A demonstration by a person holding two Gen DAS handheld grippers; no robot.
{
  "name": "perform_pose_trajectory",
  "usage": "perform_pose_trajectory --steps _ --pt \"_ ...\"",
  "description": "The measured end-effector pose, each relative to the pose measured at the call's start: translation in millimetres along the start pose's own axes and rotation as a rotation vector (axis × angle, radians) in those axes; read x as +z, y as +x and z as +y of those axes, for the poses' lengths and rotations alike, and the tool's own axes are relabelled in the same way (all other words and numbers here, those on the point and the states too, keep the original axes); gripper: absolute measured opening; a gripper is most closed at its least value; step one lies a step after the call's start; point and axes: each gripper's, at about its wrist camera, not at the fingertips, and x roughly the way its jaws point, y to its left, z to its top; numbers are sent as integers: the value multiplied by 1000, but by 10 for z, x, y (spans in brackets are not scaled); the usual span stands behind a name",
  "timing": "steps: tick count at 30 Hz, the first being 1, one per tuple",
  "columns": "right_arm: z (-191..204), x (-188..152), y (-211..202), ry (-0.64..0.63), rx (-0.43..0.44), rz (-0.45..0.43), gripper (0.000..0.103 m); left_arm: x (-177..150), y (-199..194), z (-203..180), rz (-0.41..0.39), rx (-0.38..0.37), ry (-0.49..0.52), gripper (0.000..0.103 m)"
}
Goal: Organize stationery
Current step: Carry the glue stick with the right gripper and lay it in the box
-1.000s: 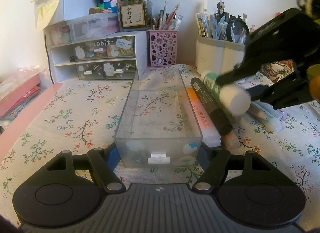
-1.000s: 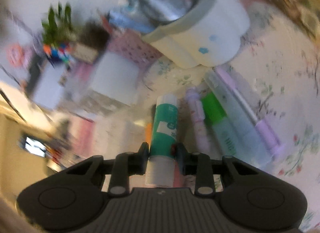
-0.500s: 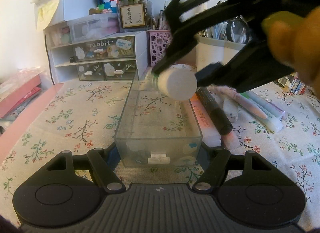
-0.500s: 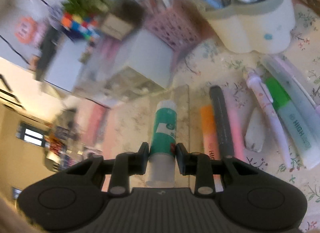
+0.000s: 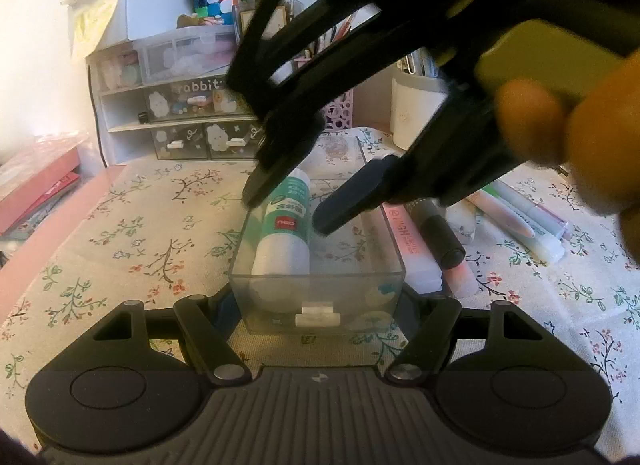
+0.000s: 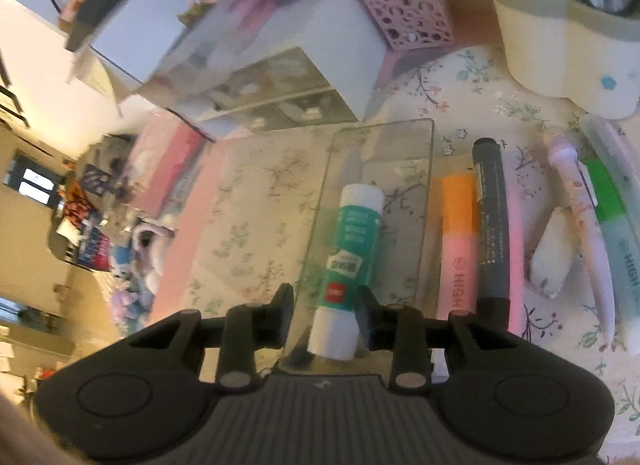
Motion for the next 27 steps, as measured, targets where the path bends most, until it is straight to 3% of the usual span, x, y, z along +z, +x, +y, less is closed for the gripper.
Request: perform_pose_trajectory --steps 5,9,13,19,27 --pt "-192 -13 -401 14 21 -145 0 -1 3 -4 0 0 -1 72" --pt "-500 -44 -615 36 -28 -246 1 -1 2 -4 0 -1 -1 72" --pt "-749 -136 -545 56 -95 -239 1 -1 2 -3 0 -1 -2 72" --pt "-945 -263 -573 65 -71 -298 1 -3 1 -5 0 -1 -2 72" --pt "-872 -208 -587 25 -103 -262 1 -3 0 -3 -1 -1 -3 72"
